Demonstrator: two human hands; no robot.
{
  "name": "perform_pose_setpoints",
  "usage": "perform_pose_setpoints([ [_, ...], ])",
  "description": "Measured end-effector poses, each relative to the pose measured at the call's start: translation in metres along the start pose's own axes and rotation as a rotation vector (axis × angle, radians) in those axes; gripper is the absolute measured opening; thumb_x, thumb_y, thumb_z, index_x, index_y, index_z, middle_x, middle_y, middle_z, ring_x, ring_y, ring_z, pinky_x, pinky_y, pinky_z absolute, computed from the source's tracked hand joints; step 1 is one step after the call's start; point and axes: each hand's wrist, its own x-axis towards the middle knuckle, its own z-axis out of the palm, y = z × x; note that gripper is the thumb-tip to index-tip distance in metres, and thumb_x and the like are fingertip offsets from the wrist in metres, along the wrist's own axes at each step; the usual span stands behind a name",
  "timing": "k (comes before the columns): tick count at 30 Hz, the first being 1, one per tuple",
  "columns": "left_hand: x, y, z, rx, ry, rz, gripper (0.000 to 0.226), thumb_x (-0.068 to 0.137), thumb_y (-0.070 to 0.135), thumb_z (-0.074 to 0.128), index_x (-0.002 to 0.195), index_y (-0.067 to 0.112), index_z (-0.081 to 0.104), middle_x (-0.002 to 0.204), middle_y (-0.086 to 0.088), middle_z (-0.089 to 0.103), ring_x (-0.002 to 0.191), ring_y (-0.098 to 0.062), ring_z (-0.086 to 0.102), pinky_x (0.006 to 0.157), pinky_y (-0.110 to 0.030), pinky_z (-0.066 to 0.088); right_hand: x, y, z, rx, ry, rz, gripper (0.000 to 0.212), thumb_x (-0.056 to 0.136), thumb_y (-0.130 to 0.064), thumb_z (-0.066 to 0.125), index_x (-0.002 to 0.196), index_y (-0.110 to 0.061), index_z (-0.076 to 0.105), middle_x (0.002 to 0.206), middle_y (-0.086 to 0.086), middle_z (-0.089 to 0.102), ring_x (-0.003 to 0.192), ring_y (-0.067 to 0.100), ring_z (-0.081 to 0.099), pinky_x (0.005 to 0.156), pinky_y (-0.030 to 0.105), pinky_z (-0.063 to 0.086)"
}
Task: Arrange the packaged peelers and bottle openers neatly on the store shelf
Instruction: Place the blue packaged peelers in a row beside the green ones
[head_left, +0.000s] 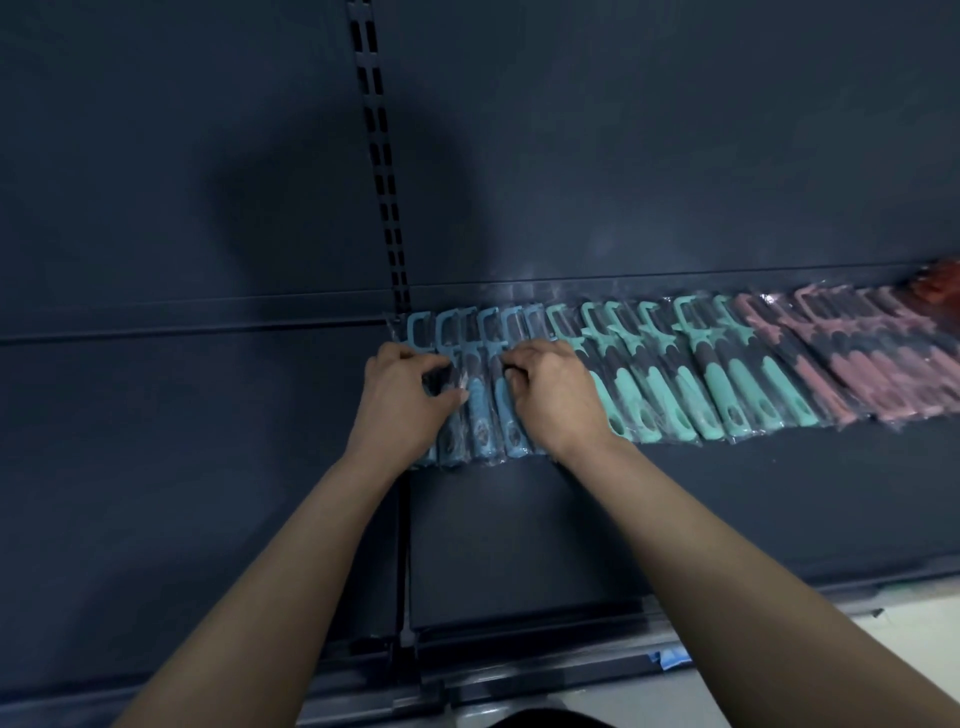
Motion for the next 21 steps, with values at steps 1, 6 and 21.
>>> perform_pose_setpoints([
  [1,0.0,0.001,0.0,0.008,-0.002,0.004,0.045,0.083,0.029,0.068,0.125,0.017,0.058,0.126,-0.007,0.043,0.122,-0.019,0.034,0.093,-0.017,0.026,0.0,0.001,0.0,0.002,-0.002,-0.003,0.029,0.095,-0.008,0.044,0.114,-0.008,0.066,0.121,0.005,0.062,0.114,0.023,0.048,0.094,0.027,0.04],
  [6,-0.001,0.003,0.0,0.041,-0.005,0.009,0.043,0.084,0.031,0.067,0.124,0.019,0.058,0.125,-0.007,0.043,0.12,-0.021,0.031,0.093,-0.019,0.026,-0.003,0.003,-0.004,0.058,0.007,-0.016,0.03,0.094,-0.006,0.047,0.117,-0.008,0.065,0.122,0.007,0.062,0.116,0.026,0.05,0.098,0.029,0.04],
  [21,-0.004,0.011,0.004,0.204,0.14,0.096,0.03,0.09,0.027,0.057,0.115,0.011,0.061,0.123,-0.01,0.046,0.115,-0.027,0.034,0.098,-0.037,0.027,-0.034,0.044,-0.04,-0.072,0.183,0.146,0.028,0.09,-0.002,0.048,0.108,-0.004,0.069,0.109,0.014,0.067,0.104,0.034,0.056,0.087,0.035,0.044],
])
